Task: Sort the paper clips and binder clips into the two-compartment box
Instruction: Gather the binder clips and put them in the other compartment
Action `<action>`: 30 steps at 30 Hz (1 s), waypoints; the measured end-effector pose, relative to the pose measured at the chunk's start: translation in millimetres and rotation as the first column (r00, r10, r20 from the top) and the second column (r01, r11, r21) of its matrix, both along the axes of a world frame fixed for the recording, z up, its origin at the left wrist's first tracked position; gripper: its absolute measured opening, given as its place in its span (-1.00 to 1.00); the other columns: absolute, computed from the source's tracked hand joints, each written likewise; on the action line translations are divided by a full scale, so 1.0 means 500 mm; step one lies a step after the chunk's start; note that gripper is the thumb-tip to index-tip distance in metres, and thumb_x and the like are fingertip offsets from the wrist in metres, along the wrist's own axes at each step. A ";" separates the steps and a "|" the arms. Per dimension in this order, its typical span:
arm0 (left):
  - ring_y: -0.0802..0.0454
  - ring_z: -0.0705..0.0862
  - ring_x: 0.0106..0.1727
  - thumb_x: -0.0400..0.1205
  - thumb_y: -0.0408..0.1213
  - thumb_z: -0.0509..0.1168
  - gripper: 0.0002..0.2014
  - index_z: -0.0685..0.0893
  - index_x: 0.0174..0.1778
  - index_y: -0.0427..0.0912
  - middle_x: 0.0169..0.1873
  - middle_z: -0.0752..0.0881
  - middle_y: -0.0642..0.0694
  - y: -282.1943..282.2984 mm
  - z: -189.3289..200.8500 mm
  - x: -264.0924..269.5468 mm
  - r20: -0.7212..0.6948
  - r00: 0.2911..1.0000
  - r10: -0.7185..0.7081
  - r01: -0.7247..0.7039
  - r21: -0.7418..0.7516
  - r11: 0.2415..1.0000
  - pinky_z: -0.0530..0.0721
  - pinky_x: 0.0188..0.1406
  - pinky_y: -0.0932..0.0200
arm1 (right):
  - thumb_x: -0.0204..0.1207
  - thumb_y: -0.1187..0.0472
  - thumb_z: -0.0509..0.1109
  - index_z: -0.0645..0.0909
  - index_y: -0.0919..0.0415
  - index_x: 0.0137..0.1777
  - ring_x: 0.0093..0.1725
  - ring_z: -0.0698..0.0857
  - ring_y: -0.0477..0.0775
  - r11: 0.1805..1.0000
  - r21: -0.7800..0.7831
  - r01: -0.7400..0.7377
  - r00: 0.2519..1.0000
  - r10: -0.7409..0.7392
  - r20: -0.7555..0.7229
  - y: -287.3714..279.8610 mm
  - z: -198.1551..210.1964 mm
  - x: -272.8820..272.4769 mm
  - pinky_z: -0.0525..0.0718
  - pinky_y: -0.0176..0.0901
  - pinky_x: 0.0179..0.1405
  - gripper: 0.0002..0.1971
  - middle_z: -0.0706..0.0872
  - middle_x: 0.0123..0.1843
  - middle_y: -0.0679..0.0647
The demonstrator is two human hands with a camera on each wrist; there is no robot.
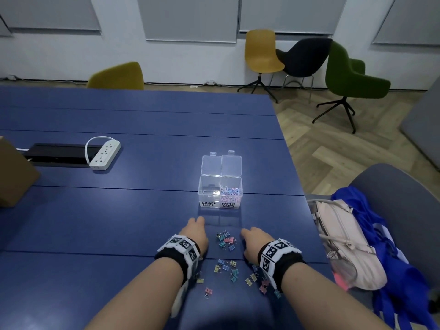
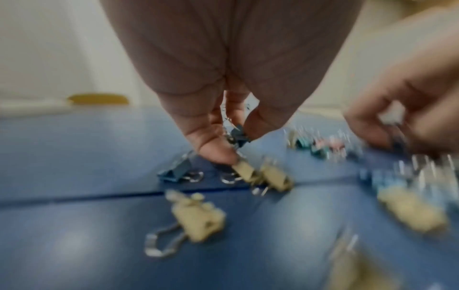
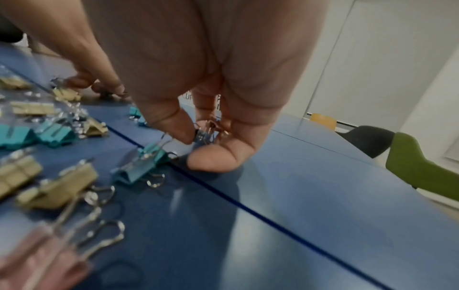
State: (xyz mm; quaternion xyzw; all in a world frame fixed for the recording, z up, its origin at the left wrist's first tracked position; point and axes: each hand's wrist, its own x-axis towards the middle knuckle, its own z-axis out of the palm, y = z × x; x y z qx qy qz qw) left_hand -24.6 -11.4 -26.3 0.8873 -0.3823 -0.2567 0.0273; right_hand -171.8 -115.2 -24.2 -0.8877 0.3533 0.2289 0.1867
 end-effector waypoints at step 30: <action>-0.14 0.58 -0.20 0.74 -0.01 0.01 -0.51 0.55 -0.11 -0.44 -0.23 0.56 -0.30 -0.033 0.127 0.103 -0.989 -0.148 0.006 -0.902 0.138 0.410 0.67 -0.12 0.02 | 0.56 0.44 0.16 0.46 0.26 -0.35 -0.56 0.43 -0.04 0.150 0.971 0.188 0.417 -0.907 0.059 -0.048 0.118 0.071 0.40 -0.35 -0.72 -0.75 0.44 -0.48 0.09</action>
